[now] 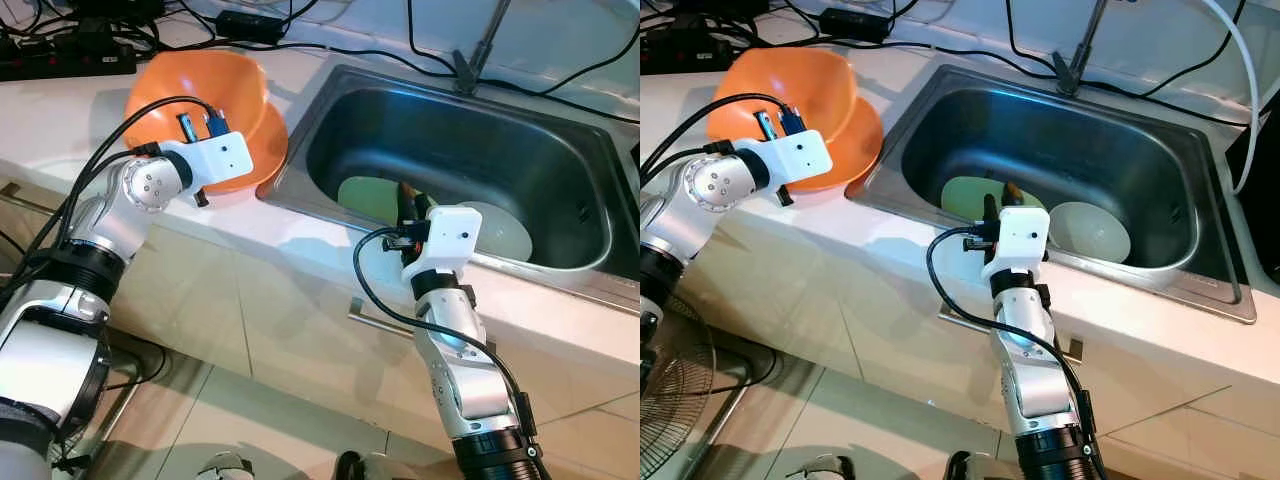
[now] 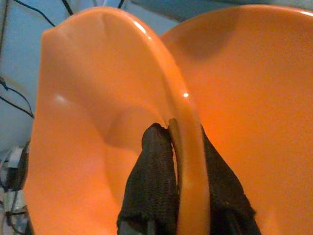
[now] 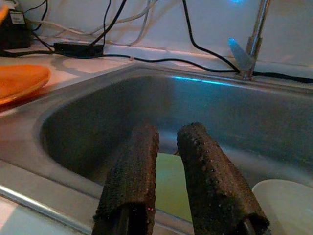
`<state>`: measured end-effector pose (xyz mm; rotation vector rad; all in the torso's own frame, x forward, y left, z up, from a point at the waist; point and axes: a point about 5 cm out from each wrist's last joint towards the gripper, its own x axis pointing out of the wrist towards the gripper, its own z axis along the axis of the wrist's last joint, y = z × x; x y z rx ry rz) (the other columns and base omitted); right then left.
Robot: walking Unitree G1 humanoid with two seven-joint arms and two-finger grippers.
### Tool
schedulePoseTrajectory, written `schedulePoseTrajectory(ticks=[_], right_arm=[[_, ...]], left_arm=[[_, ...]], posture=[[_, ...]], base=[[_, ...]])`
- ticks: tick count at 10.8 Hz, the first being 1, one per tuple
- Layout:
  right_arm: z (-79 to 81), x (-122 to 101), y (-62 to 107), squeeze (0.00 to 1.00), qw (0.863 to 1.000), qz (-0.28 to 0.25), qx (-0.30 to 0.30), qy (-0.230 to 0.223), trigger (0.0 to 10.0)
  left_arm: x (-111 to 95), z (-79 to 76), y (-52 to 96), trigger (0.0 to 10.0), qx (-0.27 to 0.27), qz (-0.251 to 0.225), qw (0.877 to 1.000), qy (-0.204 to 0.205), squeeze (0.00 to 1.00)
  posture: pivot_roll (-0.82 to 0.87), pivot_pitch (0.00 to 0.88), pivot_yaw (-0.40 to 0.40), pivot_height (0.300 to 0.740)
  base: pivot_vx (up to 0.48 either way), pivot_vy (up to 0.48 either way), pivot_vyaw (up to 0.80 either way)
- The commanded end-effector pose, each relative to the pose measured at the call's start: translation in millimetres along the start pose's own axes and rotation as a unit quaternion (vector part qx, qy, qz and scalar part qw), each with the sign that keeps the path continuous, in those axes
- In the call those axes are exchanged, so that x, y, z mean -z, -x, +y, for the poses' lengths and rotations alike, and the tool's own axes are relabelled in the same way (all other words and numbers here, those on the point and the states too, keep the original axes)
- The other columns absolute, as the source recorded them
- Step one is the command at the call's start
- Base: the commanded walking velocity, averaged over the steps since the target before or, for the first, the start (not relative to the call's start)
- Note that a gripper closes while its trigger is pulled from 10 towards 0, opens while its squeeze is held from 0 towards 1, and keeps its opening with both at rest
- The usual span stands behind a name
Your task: Kitchen organization
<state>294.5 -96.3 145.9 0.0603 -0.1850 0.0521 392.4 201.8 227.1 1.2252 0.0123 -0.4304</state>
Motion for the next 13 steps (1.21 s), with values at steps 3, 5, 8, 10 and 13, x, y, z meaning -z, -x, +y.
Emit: schedulePoseTrajectory(ticks=[3, 5, 8, 10, 13], right_arm=[[0.3, 4.7, 1.5, 0.0, 1.0, 0.011, 0.006, 0.002, 10.0], [1.2, 5.3, 1.7, 0.0, 1.0, 0.011, 0.005, 0.001, 10.0], [1.5, 5.6, 1.0, 0.0, 1.0, 0.012, 0.005, 0.002, 10.0], [1.5, 5.2, 0.4, 0.0, 1.0, 0.011, 0.004, 0.002, 10.0], [-0.5, 1.2, -2.7, 1.0, 1.0, 0.006, 0.006, 0.001, 10.0]], left_arm=[[-3.4, -4.2, -0.8, 0.0, 0.003, 0.002, 0.999, -0.039, 0.0], [-4.8, 0.2, 1.4, 0.0, -0.018, 0.003, 0.997, -0.079, 0.0], [-50.6, 21.9, 9.3, 1.8, -0.123, -0.094, 0.977, -0.147, 0.0], [-68.5, 4.6, 9.6, 10.0, -0.113, -0.136, 0.975, -0.139, 0.0], [-93.2, -32.3, 11.5, 10.0, -0.076, -0.183, 0.973, -0.118, 0.0]], posture=[[0.02, 0.097, -0.07, 0.74], [0.02, 0.09, -0.069, 0.74], [0.03, 0.086, -0.073, 0.74], [0.02, 0.09, -0.073, 0.74], [0.02, 0.098, -0.075, 0.74]], base=[[0.0, 0.0, 0.0], [0.0, 0.0, 0.0], [0.0, 0.0, 0.0], [0.0, 0.0, 0.0], [0.0, 0.0, 0.0]])
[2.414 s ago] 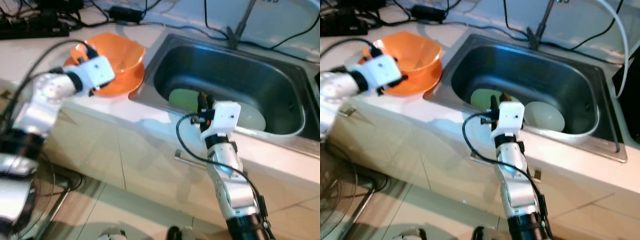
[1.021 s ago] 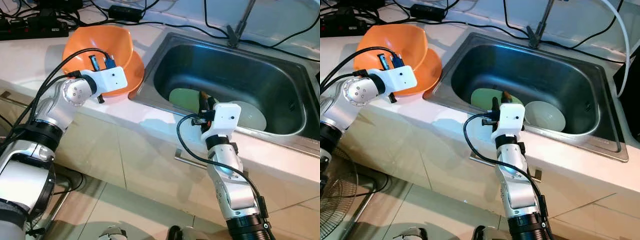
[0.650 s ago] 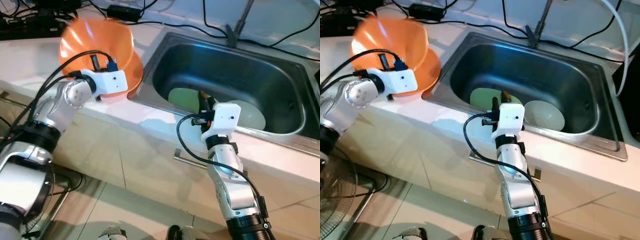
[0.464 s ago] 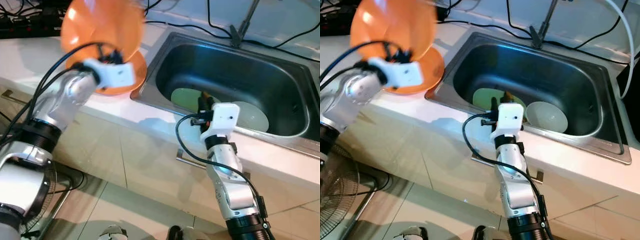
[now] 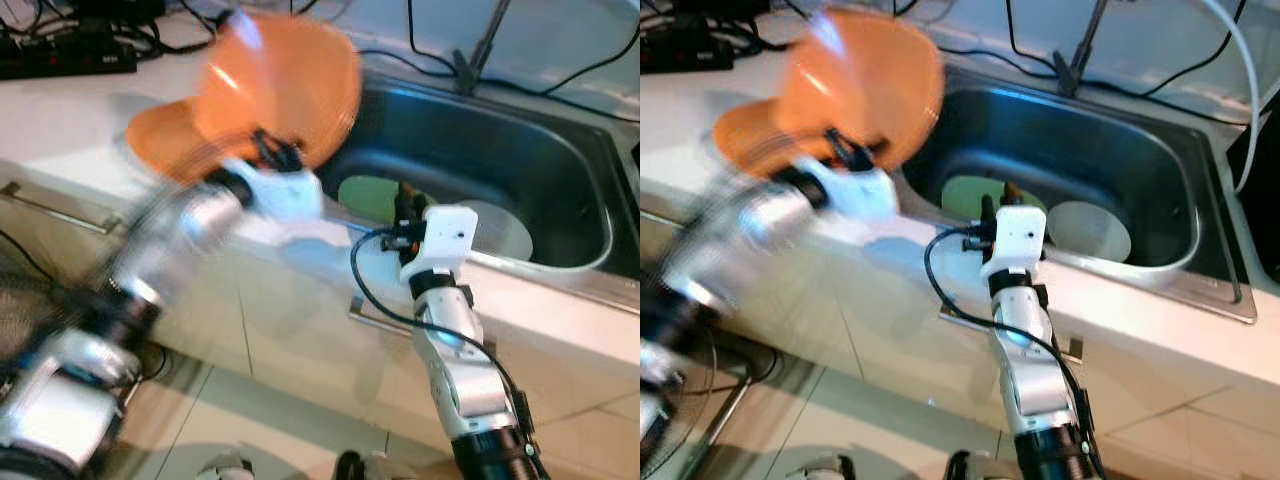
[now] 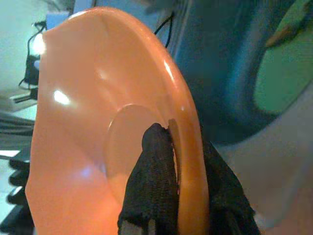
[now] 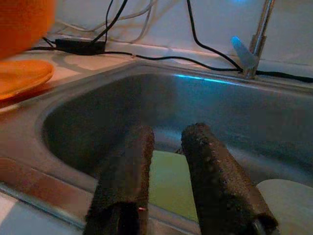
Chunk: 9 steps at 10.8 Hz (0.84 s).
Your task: Kitchen organization
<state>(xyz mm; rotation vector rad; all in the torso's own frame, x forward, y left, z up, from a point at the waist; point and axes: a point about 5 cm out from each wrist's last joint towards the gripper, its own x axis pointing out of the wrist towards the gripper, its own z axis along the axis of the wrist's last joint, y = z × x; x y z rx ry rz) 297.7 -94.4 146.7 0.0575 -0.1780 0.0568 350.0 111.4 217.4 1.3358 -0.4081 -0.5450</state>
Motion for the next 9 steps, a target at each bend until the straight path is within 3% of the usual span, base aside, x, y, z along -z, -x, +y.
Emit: schedulePoseTrajectory(ticks=[1, 5, 8, 9], right_arm=[[-1.5, -7.4, -5.6, 1.0, 1.0, -0.003, 0.006, -0.025, 10.0], [-3.7, -47.5, -25.0, 1.0, 0.989, -0.033, 0.004, -0.141, 10.0], [-13.6, -54.0, -26.9, 1.0, 0.987, -0.032, 0.019, -0.159, 10.0], [-13.9, -56.0, -27.8, 0.0, 0.984, -0.029, 0.021, -0.175, 10.0]], left_arm=[[-20.8, 1.3, -3.4, 10.0, -0.002, -0.038, 0.999, -0.004, 0.0], [-38.9, -16.5, -4.4, 10.0, 0.021, -0.056, 0.998, 0.011, 0.0], [-37.6, -18.9, -3.2, 10.0, 0.028, -0.048, 0.998, 0.01, 0.0], [-37.5, -20.4, -2.8, 10.0, 0.035, -0.047, 0.998, 0.009, 0.0]], posture=[[0.02, 0.103, -0.076, 0.74], [0.01, 0.106, -0.074, 0.74], [0.01, 0.106, -0.074, 0.74], [0.0, 0.11, -0.071, 0.74]], base=[[0.0, 0.0, 0.0], [0.0, 0.0, 0.0], [0.0, 0.0, 0.0], [0.0, 0.0, 0.0]])
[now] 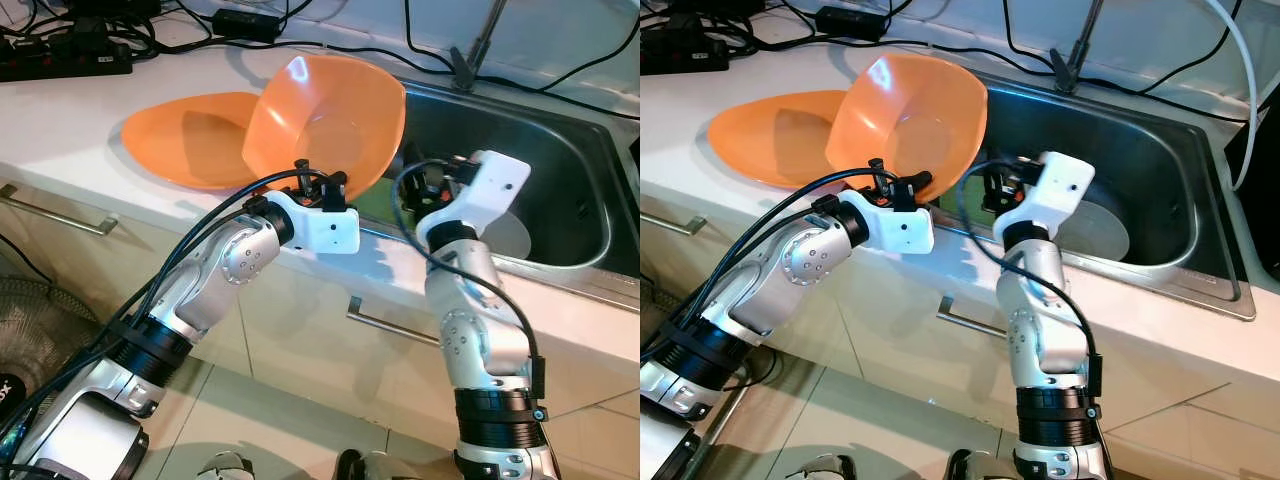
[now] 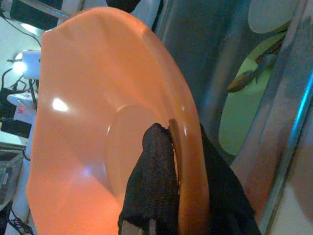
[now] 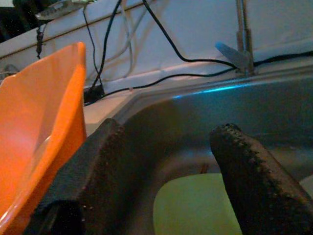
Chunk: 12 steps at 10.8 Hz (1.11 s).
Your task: Kitchen organization
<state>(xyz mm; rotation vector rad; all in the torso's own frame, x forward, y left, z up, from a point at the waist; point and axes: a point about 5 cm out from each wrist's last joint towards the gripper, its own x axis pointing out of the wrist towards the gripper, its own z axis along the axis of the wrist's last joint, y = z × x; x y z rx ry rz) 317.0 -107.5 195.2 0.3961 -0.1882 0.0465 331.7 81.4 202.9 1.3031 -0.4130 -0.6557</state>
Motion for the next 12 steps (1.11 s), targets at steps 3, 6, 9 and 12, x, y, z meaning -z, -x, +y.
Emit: schedulePoseTrajectory(ticks=[3, 6, 9, 12], right_arm=[[0.8, -23.0, -4.4, 0.0, 0.998, -0.039, 0.011, -0.045, 10.0], [4.1, -30.5, -6.3, 0.0, 0.996, -0.044, 0.001, -0.084, 10.0], [17.4, -24.7, -5.3, 0.0, 0.993, -0.019, -0.042, -0.111, 10.0], [22.4, -17.8, -3.9, 0.0, 0.991, 0.0, -0.061, -0.117, 10.0]], left_arm=[[-6.6, -4.2, 0.2, 10.0, 0.015, -0.009, 1.0, -0.006, 0.0], [-8.1, -7.1, -0.2, 10.0, 0.024, -0.011, 1.0, -0.004, 0.0], [-10.4, -9.3, -0.6, 10.0, 0.032, -0.017, 0.999, -0.005, 0.0], [-14.2, -10.5, -0.5, 10.0, 0.037, -0.028, 0.999, -0.005, 0.0]], posture=[[0.0, 0.107, -0.07, 0.74], [0.0, 0.107, -0.07, 0.74], [0.01, 0.105, -0.069, 0.74], [0.01, 0.098, -0.072, 0.74]], base=[[0.0, 0.0, 0.0], [0.0, 0.0, 0.0], [0.0, 0.0, 0.0], [0.0, 0.0, 0.0]])
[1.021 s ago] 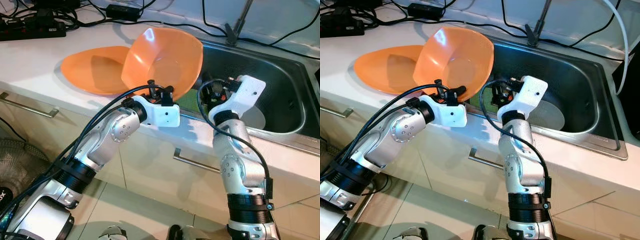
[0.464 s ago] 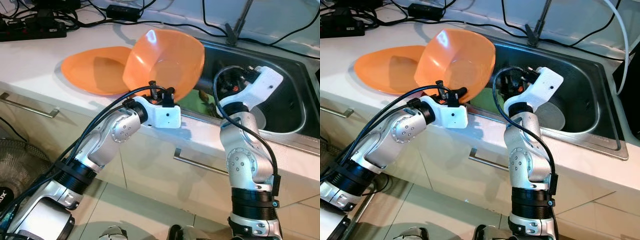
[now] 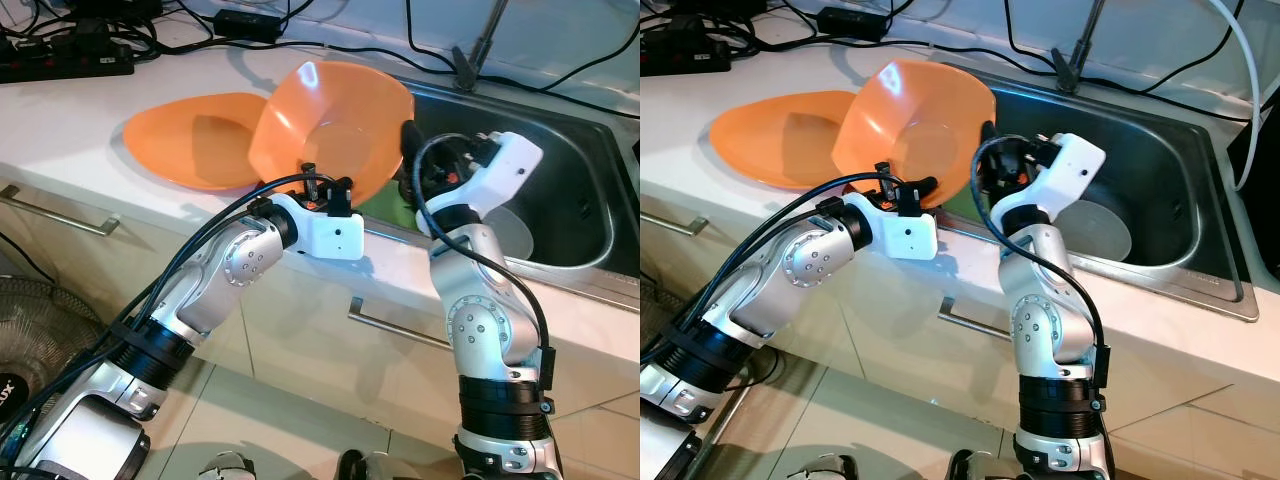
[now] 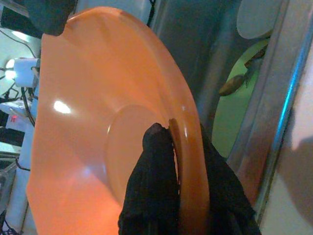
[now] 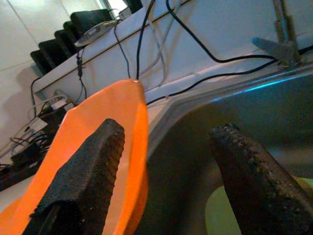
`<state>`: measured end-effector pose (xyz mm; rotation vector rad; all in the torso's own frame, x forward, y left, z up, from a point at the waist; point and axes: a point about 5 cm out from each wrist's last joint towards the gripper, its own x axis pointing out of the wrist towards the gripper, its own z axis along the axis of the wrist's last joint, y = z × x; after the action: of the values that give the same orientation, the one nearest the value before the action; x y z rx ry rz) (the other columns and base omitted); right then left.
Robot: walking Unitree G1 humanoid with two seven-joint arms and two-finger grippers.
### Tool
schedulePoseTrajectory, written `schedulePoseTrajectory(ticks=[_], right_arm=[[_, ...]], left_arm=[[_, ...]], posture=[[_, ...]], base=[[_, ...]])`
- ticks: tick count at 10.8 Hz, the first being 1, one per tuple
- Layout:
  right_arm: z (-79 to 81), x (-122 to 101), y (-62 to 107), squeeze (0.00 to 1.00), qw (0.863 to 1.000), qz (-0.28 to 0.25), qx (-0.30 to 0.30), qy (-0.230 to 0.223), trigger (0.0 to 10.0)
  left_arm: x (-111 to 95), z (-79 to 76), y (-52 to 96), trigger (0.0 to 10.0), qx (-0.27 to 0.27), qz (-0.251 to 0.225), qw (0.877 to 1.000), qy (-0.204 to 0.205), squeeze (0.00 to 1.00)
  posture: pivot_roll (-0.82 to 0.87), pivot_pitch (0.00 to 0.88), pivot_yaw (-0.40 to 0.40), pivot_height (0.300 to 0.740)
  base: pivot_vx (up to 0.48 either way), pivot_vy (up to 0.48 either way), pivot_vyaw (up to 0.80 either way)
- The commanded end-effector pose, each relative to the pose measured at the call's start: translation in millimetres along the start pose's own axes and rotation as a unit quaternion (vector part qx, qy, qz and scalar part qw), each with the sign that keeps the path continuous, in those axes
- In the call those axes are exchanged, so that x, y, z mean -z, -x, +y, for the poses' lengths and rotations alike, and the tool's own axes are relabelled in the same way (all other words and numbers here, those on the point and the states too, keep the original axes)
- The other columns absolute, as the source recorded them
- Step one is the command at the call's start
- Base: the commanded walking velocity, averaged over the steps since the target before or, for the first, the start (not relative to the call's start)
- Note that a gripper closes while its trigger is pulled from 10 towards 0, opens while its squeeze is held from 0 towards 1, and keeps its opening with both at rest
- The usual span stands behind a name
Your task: Kitchen organization
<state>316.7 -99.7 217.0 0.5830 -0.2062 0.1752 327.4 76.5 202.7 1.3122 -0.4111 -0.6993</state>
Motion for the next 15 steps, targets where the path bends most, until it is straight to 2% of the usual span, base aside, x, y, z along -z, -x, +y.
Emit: schedulePoseTrajectory(ticks=[1, 5, 6, 7, 15], right_arm=[[6.6, 4.1, -0.5, 0.0, 1.0, 0.009, -0.008, -0.019, 10.0], [6.7, 13.5, 0.6, 0.0, 0.999, 0.031, -0.014, -0.018, 10.0], [6.5, 15.6, 1.1, 0.0, 0.999, 0.036, -0.014, -0.016, 9.1], [5.8, 17.0, 1.5, 0.0, 0.999, 0.04, -0.013, -0.015, 0.0], [4.6, 18.4, 1.3, 0.0, 0.999, 0.044, -0.014, -0.013, 0.0]], left_arm=[[-9.2, -9.2, -0.9, 10.0, 0.021, -0.02, 1.0, -0.003, 0.0], [-13.6, -10.0, -0.6, 10.0, 0.023, -0.032, 0.999, -0.004, 0.0], [-14.1, -9.7, -0.5, 10.0, 0.021, -0.034, 0.999, -0.005, 0.0], [-14.0, -9.7, -0.4, 10.0, 0.021, -0.034, 0.999, -0.005, 0.0], [-13.3, -8.9, -1.1, 10.0, 0.019, -0.032, 0.999, -0.01, 0.0]], posture=[[0.01, 0.096, -0.074, 0.74], [0.02, 0.093, -0.077, 0.74], [0.02, 0.093, -0.077, 0.74], [0.02, 0.093, -0.077, 0.74], [0.01, 0.106, -0.077, 0.74]], base=[[0.0, 0.0, 0.0], [0.0, 0.0, 0.0], [0.0, 0.0, 0.0], [0.0, 0.0, 0.0], [0.0, 0.0, 0.0]])
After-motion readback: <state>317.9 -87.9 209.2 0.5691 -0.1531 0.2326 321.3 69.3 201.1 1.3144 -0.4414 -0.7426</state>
